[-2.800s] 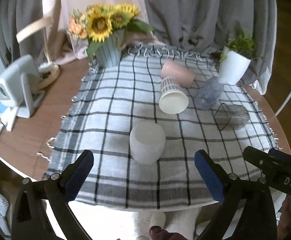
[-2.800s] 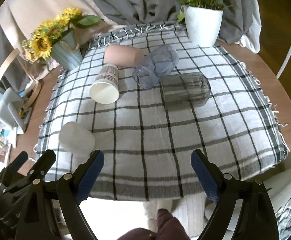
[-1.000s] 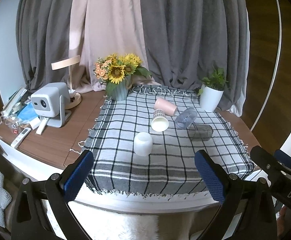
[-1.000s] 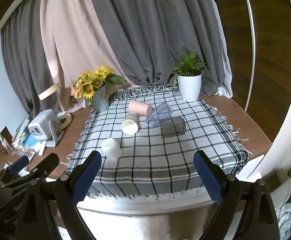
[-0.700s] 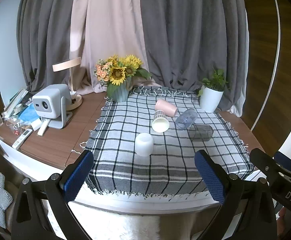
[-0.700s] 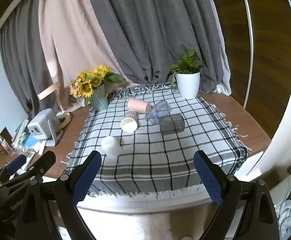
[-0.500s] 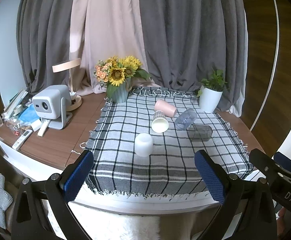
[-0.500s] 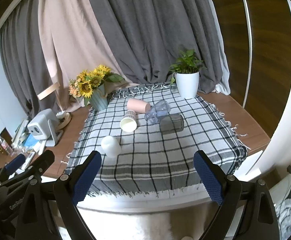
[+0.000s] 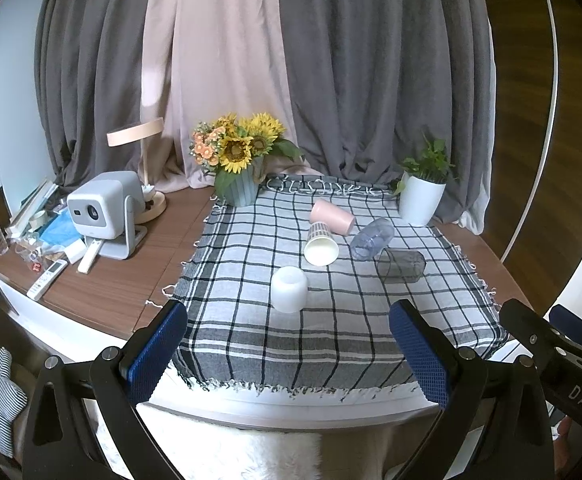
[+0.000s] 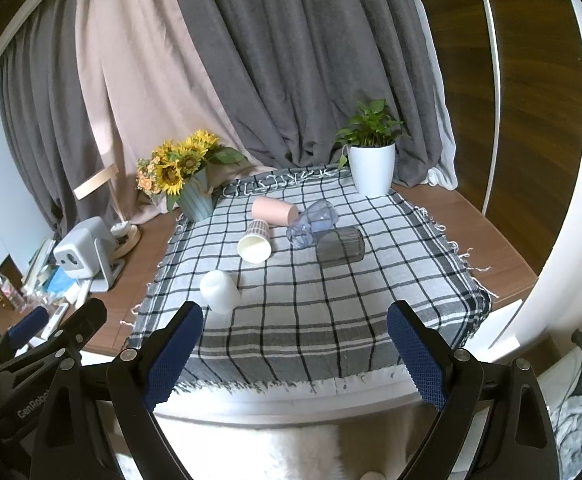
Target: Flip cup upside down
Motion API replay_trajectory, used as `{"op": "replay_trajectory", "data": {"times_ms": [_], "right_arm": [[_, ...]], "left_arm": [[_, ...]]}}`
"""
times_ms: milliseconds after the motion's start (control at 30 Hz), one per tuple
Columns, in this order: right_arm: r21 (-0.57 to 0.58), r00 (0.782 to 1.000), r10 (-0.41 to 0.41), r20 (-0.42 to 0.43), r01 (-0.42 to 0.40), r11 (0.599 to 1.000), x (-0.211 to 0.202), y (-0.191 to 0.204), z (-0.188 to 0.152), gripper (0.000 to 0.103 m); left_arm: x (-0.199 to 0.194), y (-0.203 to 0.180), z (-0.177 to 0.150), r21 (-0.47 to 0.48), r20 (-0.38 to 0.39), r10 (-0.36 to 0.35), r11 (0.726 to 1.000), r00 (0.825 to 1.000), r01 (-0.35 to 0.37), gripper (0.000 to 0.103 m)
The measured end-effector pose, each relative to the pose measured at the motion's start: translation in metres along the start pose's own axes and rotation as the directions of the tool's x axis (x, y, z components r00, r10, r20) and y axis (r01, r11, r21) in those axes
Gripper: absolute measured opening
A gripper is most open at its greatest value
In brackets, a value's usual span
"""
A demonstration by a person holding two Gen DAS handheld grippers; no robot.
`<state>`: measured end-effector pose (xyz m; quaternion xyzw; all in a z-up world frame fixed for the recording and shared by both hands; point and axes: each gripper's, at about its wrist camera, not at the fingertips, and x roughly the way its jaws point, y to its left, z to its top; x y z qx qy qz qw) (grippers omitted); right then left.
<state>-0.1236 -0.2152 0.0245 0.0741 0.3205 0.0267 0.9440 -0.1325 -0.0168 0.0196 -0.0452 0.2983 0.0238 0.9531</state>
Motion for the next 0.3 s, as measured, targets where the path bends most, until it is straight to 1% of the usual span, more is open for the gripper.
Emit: {"op": "replay_trajectory", "data": {"times_ms": [300], "right_arm": [[0.002,1.000,0.000,-0.002,0.000,1.000,0.0002,-0.0005,0.0001,0.093]], "left_arm": [[-0.0015,0.0040,0.0024,0.003,0.003,-0.008,1.000,1.000,0.008,0.103]]}}
